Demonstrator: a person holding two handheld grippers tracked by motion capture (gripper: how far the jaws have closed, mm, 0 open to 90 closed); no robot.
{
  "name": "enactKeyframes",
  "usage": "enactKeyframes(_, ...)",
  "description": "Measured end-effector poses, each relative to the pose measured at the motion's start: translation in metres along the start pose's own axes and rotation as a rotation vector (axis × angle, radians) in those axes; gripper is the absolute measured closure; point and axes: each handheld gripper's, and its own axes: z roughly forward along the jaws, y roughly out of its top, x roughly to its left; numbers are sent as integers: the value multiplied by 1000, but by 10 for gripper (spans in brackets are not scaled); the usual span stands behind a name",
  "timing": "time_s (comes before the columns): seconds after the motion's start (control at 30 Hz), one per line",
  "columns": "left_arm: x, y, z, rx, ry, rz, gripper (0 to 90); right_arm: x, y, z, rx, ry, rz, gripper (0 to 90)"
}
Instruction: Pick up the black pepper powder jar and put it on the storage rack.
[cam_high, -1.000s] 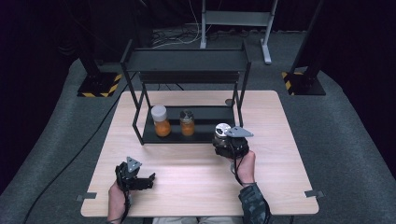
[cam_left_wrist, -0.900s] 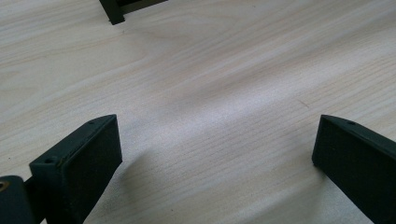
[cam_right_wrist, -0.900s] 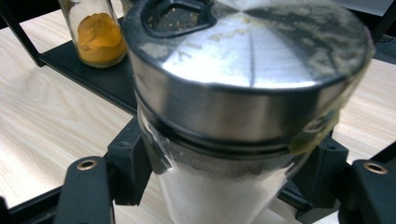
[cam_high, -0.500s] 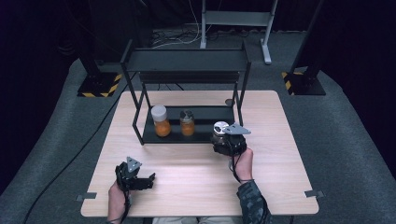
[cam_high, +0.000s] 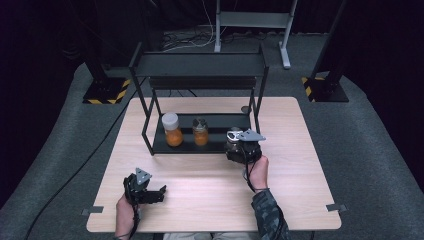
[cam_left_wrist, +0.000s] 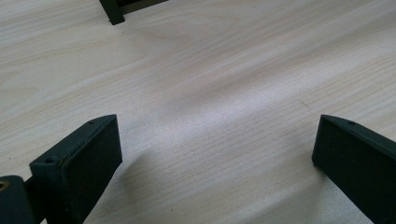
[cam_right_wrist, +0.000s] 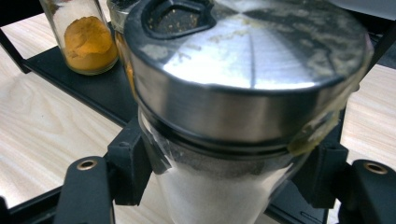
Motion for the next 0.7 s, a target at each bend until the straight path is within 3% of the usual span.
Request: enactKeyframes(0.7, 0, 0, 0, 0, -2, 1, 12, 3, 4, 16, -10, -25, 10, 303)
